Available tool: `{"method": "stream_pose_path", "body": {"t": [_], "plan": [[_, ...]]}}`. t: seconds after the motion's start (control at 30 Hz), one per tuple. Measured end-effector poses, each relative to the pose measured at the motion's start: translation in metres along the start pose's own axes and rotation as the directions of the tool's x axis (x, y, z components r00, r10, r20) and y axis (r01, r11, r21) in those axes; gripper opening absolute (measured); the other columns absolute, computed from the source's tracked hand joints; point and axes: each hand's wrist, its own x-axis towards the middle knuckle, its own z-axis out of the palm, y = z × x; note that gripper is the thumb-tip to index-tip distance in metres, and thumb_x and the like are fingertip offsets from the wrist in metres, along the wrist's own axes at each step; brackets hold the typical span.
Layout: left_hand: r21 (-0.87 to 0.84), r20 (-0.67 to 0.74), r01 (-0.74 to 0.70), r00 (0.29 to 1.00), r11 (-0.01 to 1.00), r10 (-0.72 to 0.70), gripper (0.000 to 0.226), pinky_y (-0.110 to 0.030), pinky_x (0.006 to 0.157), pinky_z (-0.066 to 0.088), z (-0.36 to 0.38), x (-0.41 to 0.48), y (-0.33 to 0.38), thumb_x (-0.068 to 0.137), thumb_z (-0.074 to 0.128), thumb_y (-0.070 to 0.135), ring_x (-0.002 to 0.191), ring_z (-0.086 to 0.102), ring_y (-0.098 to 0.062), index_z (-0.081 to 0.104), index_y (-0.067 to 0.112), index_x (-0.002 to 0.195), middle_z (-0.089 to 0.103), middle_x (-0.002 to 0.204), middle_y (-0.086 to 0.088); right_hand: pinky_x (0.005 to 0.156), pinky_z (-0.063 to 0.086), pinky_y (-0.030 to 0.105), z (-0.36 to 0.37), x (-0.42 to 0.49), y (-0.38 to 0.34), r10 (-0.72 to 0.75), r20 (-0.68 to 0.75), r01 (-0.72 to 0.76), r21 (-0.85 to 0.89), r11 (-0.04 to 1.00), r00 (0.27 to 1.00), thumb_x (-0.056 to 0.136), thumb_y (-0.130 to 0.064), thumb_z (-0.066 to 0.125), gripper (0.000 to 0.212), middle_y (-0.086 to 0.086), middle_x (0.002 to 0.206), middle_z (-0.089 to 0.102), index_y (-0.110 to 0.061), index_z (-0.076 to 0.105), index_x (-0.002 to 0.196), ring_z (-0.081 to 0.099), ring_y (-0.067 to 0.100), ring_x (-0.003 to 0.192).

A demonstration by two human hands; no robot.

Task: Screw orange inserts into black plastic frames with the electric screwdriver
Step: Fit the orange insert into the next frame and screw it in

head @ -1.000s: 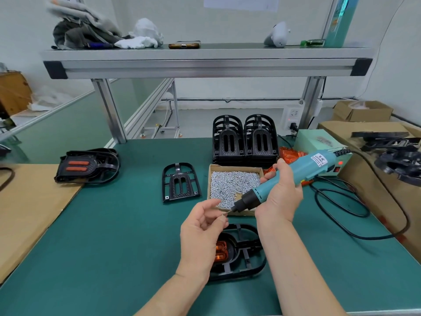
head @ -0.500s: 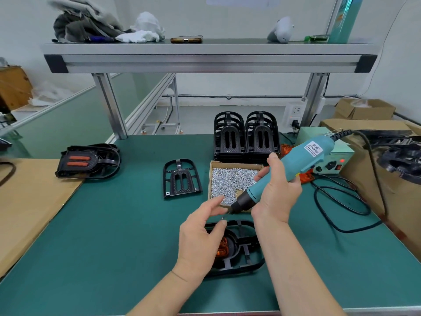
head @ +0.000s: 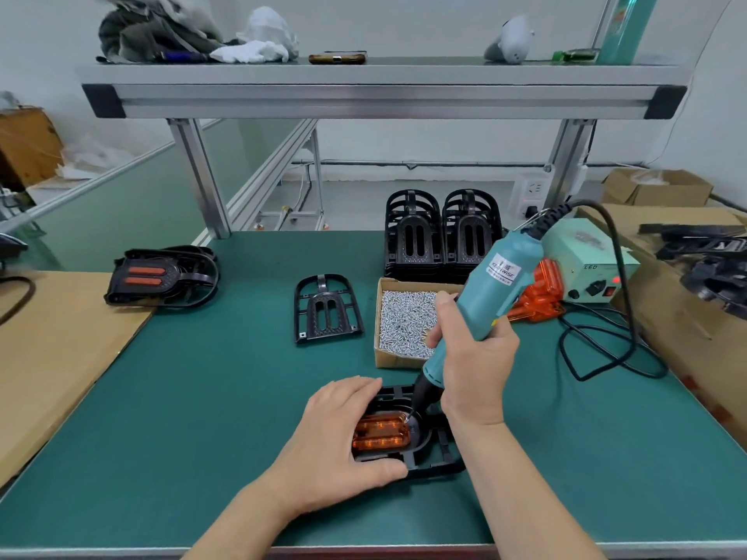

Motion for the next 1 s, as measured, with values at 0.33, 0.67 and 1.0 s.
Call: {"method": "stream_pose_path", "body": {"t": [0.33, 0.67, 1.0], "plan": [[0.003, -0.011, 0.001, 1.000, 1.000, 0.000, 0.108, -0.027, 0.121, 0.015, 0.002, 0.001, -0.002, 0.064, 0.057, 0.086, 0.141, 0.021, 0.001, 0.031, 0.030, 0.153, 0.032, 0.150, 0.019, 0.047, 0.044, 0.024, 0.001, -0.004, 0.000, -0.028, 0.027, 0.028, -0.030, 0.999, 0.999, 0.079, -0.022, 0.074, 0.021, 0.002, 0.056, 0.055, -0.006, 0.061, 0.085, 0.051, 0.014, 0.046], [-0.005, 0.000, 0.006, 1.000, 1.000, -0.006, 0.111, -0.029, 0.120, 0.017, 0.002, 0.001, -0.003, 0.063, 0.054, 0.090, 0.140, 0.024, -0.001, 0.031, 0.030, 0.154, 0.033, 0.148, 0.020, 0.049, 0.044, 0.023, 0.006, -0.007, -0.003, -0.041, 0.107, 0.046, -0.040, 0.998, 0.993, 0.081, -0.019, 0.074, 0.022, 0.002, 0.053, 0.054, -0.024, 0.060, 0.064, 0.049, 0.014, 0.047], [-0.005, -0.015, 0.019, 1.000, 1.000, -0.019, 0.108, -0.026, 0.119, 0.016, 0.004, 0.002, -0.004, 0.062, 0.058, 0.086, 0.138, 0.025, 0.000, 0.033, 0.031, 0.153, 0.034, 0.146, 0.022, 0.050, 0.045, 0.022, 0.007, -0.012, -0.002, -0.068, 0.194, 0.082, -0.064, 0.995, 0.979, 0.085, -0.018, 0.073, 0.019, -0.002, 0.054, 0.055, -0.018, 0.061, 0.070, 0.050, 0.011, 0.049]]}}
